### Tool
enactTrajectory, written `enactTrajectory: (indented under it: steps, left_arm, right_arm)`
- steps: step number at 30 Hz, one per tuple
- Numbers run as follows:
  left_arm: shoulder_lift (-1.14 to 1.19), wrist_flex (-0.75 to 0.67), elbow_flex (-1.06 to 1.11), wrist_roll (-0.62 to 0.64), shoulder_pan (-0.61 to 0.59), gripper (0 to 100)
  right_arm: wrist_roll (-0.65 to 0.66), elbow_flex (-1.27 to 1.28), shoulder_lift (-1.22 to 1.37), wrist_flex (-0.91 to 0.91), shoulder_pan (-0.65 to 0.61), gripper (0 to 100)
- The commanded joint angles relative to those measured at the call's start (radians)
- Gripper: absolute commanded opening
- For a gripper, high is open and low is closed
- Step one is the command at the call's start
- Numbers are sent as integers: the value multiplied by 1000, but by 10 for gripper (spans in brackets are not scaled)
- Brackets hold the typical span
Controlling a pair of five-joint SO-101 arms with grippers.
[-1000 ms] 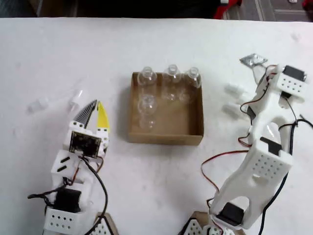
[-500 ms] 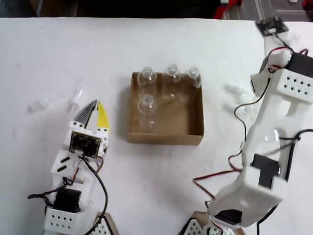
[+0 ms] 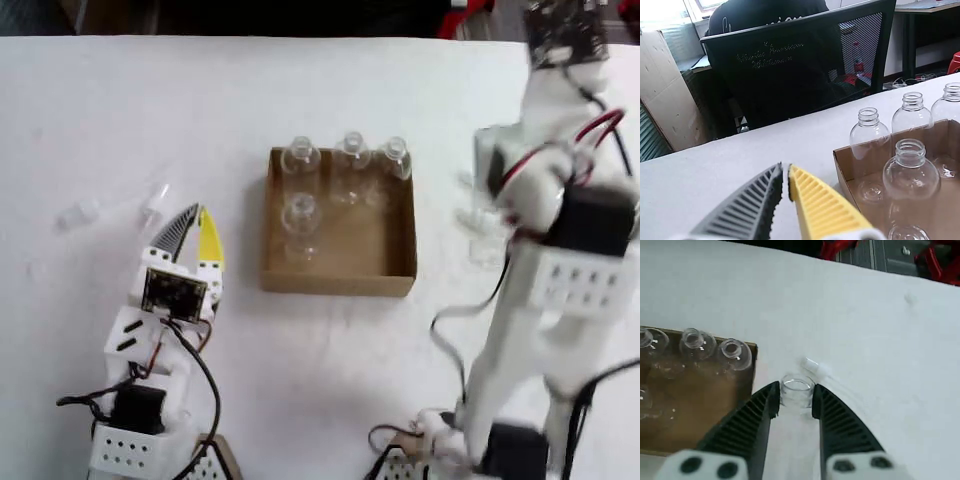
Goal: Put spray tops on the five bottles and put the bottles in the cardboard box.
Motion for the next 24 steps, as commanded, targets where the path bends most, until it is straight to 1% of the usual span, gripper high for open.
enactTrajectory:
  steps: [1,4,7,11,14,16,20,22,24]
  left_arm:
    - [-12,0,-2,-12,13,27]
    - [-12,0,-2,-12,13,27]
    - [-12,0,-2,-12,13,27]
    - [-12,0,-2,-12,13,27]
    - [-12,0,-2,-12,13,27]
    - [-12,-2,-2,-12,13,27]
    - [-12,0,-2,-14,39,27]
    - [-12,0,-2,-14,38,27]
    - [-12,0,-2,-14,35,27]
  right_arm:
    - [-9,262,-234,-168,-56,16]
    - [-8,551,-444,-371,-97,16]
    - [-2,836,-656,-602,-171,16]
    - [0,1109,-862,-851,-208,16]
    - [-9,1237,-923,-964,-217,17]
    - [-9,1300,-931,-1029,-246,18]
    - [-11,1433,-931,-1152,-344,18]
    - [-11,1519,-931,-1259,-394,16]
    - [-11,1611,-935,-1423,-406,16]
